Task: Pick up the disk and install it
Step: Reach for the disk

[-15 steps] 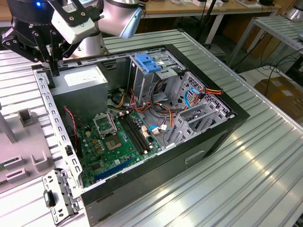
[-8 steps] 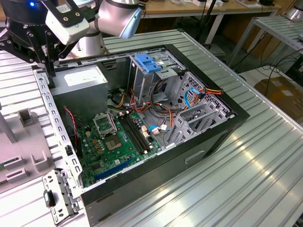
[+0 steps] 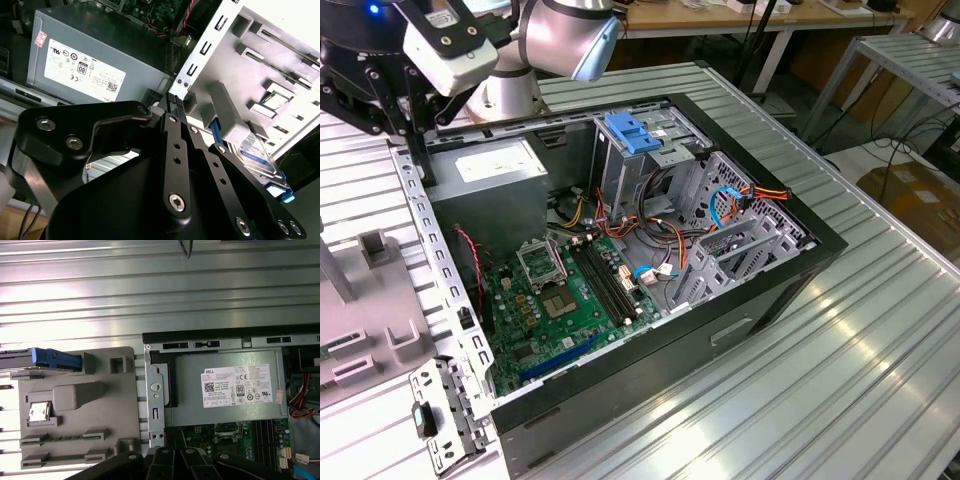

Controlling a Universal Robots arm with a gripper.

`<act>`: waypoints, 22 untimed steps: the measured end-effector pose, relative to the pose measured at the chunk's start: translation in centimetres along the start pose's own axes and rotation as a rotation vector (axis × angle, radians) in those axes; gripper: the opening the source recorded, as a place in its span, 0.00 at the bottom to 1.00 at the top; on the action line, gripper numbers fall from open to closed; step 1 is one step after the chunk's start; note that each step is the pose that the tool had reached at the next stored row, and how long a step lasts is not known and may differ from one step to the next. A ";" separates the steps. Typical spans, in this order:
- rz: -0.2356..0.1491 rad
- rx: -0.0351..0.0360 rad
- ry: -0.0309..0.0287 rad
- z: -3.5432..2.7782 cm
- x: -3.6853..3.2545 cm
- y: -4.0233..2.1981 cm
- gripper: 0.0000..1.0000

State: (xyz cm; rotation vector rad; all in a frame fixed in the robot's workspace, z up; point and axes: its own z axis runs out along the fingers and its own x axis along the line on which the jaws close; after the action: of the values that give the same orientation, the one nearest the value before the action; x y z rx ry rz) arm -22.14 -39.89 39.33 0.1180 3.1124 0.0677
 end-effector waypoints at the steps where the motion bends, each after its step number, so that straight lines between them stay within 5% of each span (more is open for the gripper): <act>1: 0.000 0.0001 0.0001 -0.01 0.11 -0.01 0.11; 22: 0.000 0.0000 0.0001 -0.06 1.91 -0.14 0.11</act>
State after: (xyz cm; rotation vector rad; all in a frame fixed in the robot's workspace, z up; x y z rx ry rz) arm -24.05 -39.89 39.33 0.1180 3.1125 0.0677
